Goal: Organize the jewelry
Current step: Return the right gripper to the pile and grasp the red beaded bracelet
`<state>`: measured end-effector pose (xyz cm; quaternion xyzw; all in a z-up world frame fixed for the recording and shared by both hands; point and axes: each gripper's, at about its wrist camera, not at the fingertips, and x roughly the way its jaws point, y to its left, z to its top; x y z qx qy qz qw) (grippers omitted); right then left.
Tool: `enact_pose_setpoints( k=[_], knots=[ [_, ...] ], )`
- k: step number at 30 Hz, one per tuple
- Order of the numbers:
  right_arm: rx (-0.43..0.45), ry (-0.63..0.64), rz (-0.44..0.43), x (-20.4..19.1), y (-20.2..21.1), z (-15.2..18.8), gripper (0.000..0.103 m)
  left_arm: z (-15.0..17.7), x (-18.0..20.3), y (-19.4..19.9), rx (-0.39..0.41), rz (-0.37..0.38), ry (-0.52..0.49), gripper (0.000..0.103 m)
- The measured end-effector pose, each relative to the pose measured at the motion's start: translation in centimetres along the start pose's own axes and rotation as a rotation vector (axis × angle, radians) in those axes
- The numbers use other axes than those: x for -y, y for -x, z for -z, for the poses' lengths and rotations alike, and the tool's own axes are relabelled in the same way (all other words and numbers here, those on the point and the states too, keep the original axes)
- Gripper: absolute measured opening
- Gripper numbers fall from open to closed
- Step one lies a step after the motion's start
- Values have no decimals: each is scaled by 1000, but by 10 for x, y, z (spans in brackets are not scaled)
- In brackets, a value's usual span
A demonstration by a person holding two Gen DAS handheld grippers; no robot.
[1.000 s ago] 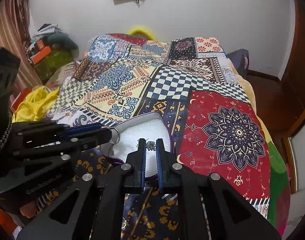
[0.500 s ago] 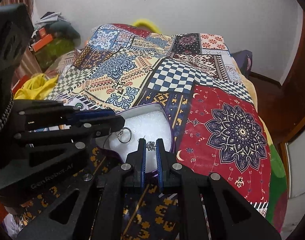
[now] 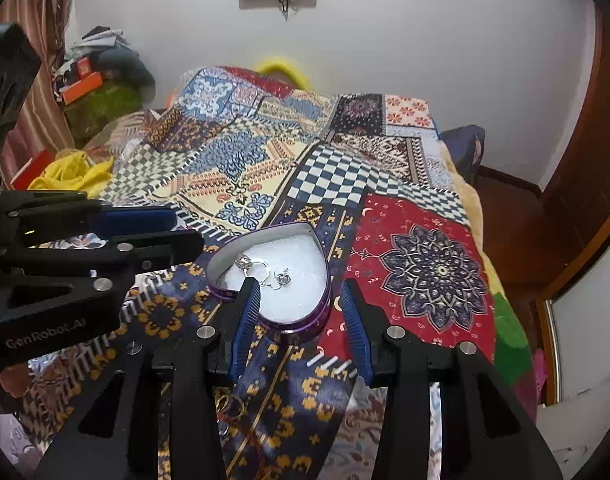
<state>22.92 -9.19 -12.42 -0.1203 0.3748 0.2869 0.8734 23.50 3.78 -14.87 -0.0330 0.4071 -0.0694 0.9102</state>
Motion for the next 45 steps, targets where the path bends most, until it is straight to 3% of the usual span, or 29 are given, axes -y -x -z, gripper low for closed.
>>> enact_pose_setpoints(
  k=[7, 16, 31, 39, 45],
  knots=[
    [42, -11, 15, -4, 32, 6, 38, 13, 9, 38, 34, -2, -11, 48],
    [56, -45, 37, -3, 61, 29, 44, 44, 22, 57, 8, 9, -33, 49],
    [-80, -115, 50, 4, 45, 81, 44, 92, 33, 31, -108, 27, -48, 49],
    [-140, -175, -29, -3, 30, 101, 44, 93, 34, 5, -132, 16, -36, 49],
    [-133, -75, 26, -17, 23, 106, 44, 89, 37, -5, -138, 23, -57, 49]
  ],
)
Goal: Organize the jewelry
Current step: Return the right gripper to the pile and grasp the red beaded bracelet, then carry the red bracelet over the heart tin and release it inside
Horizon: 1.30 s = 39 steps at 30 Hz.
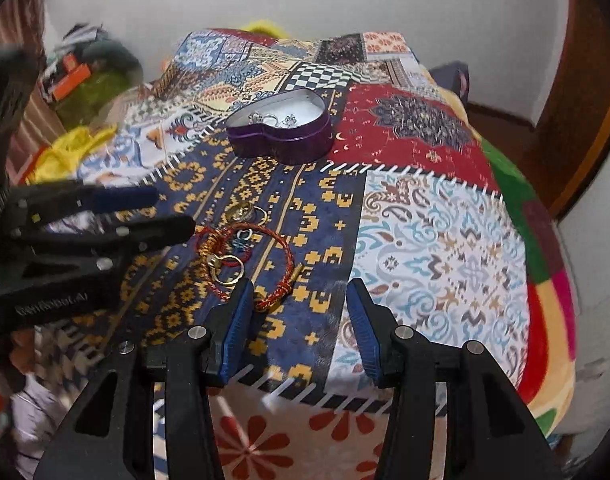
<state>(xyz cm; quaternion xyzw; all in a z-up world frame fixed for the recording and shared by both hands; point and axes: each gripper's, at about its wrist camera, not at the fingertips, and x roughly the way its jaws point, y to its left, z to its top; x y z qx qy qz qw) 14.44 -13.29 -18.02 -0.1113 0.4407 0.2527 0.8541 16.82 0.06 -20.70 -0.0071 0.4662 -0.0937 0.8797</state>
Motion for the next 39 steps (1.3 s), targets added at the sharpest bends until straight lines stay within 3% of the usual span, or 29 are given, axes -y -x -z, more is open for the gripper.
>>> enact_pose_setpoints(
  k=[12, 15, 19, 23, 27, 32, 39],
  knots=[
    [25, 8, 134, 37, -6, -14, 44, -13, 2, -23, -20, 33, -8, 46],
    [27, -29, 101, 41, -4, -19, 44, -16, 0, -28, -25, 53, 1, 40],
    [32, -112, -39, 43, 0, -18, 44, -18, -2, -33, -26, 77, 14, 37],
    [33, -51, -9, 27, -8, -16, 44, -21, -6, -38, -30, 92, 24, 34],
    [38, -6, 2, 17, -15, -18, 30, -24, -7, -44, -35, 115, 30, 20],
    [43, 48, 3, 11, -22, -20, 9, -23, -3, -42, -19, 94, 7, 21],
    [47, 22, -26, 14, -18, -26, 7, -19, -3, -20, 21, 76, 4, 20]
  ],
)
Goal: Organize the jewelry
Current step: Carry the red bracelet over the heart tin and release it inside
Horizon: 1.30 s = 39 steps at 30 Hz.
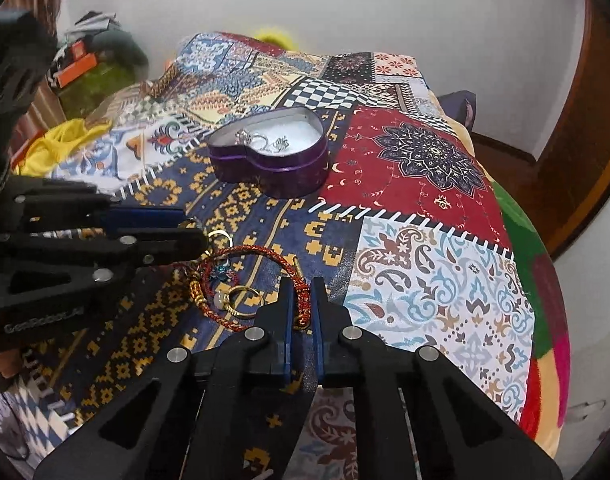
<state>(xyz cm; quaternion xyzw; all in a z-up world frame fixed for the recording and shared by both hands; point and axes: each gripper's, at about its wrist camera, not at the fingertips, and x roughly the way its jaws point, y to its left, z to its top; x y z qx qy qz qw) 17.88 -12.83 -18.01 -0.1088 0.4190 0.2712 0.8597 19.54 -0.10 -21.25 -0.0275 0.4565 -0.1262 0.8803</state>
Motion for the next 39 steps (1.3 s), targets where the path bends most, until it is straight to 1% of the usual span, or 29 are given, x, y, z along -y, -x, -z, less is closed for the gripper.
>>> enact_pose_setpoints(
  k=[12, 21, 28, 39],
  knots=[
    [103, -12, 9, -6, 40, -17, 7, 1, -9, 47, 81, -36, 36, 21],
    [160, -17, 31, -8, 53, -35, 7, -8, -10, 70, 137, -44, 31, 21],
    [197, -19, 37, -6, 53, -51, 7, -19, -11, 72, 166, -45, 25, 21],
    [220, -40, 27, -1, 33, -74, 7, -39, -22, 55, 169, -46, 35, 21]
  ],
)
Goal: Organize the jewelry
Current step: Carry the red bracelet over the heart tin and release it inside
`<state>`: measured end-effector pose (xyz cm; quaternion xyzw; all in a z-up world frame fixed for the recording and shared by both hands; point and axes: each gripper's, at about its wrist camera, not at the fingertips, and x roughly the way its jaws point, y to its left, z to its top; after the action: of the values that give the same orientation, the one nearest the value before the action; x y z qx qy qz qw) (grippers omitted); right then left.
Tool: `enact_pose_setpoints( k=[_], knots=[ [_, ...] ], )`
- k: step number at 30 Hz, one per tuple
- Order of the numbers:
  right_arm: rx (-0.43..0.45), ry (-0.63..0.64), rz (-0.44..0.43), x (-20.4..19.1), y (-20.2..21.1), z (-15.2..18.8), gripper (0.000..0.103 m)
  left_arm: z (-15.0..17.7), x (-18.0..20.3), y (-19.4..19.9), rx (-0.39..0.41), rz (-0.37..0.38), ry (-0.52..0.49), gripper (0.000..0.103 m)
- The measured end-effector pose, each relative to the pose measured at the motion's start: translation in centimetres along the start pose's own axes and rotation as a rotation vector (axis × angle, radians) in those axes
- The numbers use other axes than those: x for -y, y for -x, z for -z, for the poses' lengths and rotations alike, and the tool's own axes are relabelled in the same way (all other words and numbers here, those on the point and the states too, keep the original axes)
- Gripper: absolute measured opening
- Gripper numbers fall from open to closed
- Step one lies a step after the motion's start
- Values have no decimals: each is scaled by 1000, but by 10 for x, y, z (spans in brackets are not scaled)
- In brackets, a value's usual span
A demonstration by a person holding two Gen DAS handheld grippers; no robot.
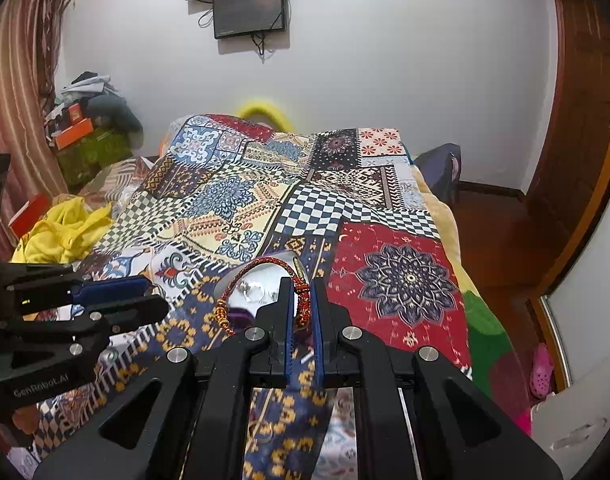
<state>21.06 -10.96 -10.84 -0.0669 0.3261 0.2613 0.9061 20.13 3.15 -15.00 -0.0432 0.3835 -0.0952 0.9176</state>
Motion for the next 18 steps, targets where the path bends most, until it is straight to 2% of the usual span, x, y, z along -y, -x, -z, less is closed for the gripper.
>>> enact_pose_setpoints(
  k=[10, 18],
  knots=[
    [-38, -43, -22, 10, -34, -6, 7, -10, -8, -36, -30, 8, 8, 21],
    [-91, -6, -50, 3, -59, -11, 7, -20, -18, -59, -47, 0, 16, 21]
  ],
)
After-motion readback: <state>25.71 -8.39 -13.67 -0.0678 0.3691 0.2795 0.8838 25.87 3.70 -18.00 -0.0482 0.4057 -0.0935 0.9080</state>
